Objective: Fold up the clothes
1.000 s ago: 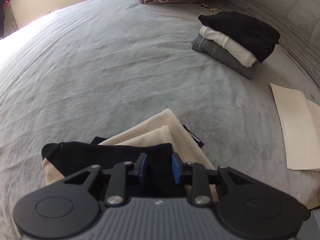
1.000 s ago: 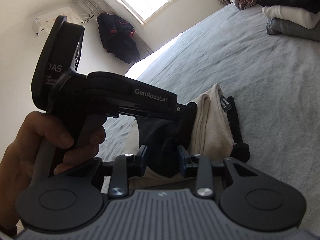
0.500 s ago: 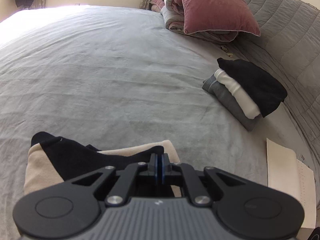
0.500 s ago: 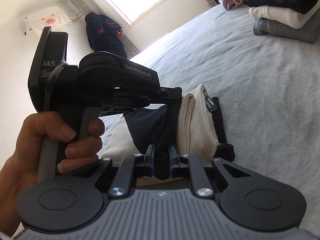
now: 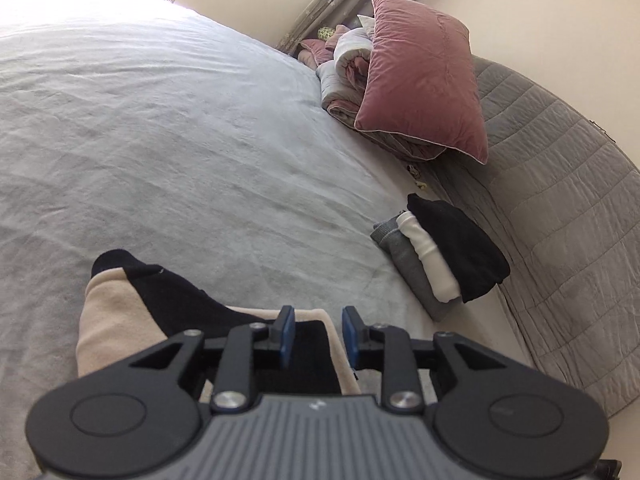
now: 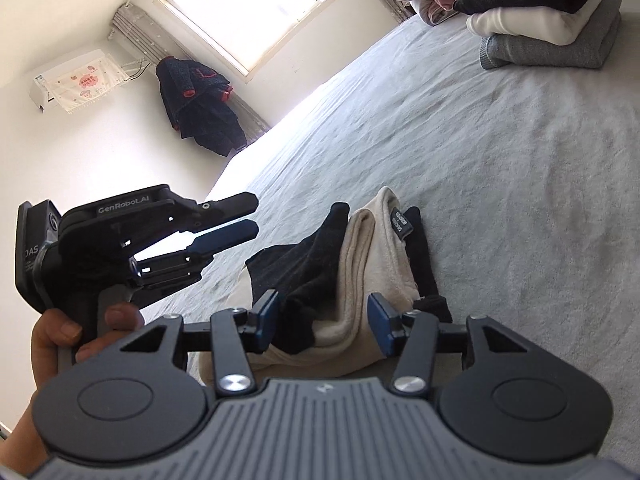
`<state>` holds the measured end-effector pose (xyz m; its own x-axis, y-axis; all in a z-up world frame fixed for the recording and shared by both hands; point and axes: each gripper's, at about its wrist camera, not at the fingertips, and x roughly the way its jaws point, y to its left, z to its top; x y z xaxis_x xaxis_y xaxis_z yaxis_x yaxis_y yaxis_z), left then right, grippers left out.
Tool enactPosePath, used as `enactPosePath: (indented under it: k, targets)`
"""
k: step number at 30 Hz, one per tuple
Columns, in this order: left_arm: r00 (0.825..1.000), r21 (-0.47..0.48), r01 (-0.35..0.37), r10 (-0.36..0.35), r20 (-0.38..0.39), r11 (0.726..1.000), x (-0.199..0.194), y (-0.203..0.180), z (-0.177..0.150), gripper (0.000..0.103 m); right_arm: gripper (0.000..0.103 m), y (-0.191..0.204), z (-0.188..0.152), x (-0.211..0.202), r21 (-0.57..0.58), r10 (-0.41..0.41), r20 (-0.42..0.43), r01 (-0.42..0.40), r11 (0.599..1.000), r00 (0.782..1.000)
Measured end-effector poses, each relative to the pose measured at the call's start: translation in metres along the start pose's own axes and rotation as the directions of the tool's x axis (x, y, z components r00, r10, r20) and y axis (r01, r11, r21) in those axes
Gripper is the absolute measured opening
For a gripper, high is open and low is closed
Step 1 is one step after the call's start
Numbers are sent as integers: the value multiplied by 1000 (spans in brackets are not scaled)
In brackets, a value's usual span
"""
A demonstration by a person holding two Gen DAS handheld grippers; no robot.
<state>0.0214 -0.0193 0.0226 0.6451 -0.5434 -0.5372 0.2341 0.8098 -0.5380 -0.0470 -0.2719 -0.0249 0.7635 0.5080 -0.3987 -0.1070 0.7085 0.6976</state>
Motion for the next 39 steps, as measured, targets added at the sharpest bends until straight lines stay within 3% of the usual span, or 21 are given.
enactPosePath:
  k: [8, 10, 11, 12, 13, 21, 26, 29, 31, 34, 39]
  targets:
    - [993, 54, -119, 118, 28, 991, -29, 50, -30, 30, 57, 4, -7, 19, 87, -6, -12, 7, 996, 1000]
    - [994, 46, -108, 106, 40, 993, -30, 56, -35, 30, 55, 7, -7, 25, 110, 1, -15, 0, 994, 1000]
    - [994, 41, -102, 100, 47, 994, -31, 59, -37, 30, 48, 8, -7, 28, 120, 8, -17, -6, 993, 1000]
    - [993, 46, -107, 104, 56, 993, -31, 58, -39, 30, 35, 11, -7, 28, 128, 16, -22, -13, 992, 1000]
    - [992, 51, -114, 110, 65, 992, -31, 58, -41, 30, 31, 12, -6, 29, 131, 23, -22, -20, 991, 999]
    - [990, 55, -31, 23, 139, 998, -42, 45, -40, 30, 28, 30, 23, 0, 123, 145, 70, -152, 981, 987]
    - [995, 127, 0, -12, 97, 992, -23, 30, -55, 31, 28, -5, 23, -4, 196, 79, 75, -92, 976, 994]
    - [997, 191, -9, -6, 76, 982, -9, 22, -73, 32, 30, -33, 13, -5, 248, 35, 54, -48, 968, 998]
    - [993, 270, -55, 25, 112, 961, -3, 14, -89, 32, 35, -41, 7, -11, 259, 40, 72, -58, 964, 997]
    - [985, 359, -111, 55, 164, 927, -4, 5, -100, 32, 40, -28, 8, -24, 173, 1, 120, -22, 985, 993]
    - [982, 378, -124, 59, 179, 918, -8, 3, -101, 32, 40, 24, 5, -34, -133, -22, 227, 53, 990, 974]
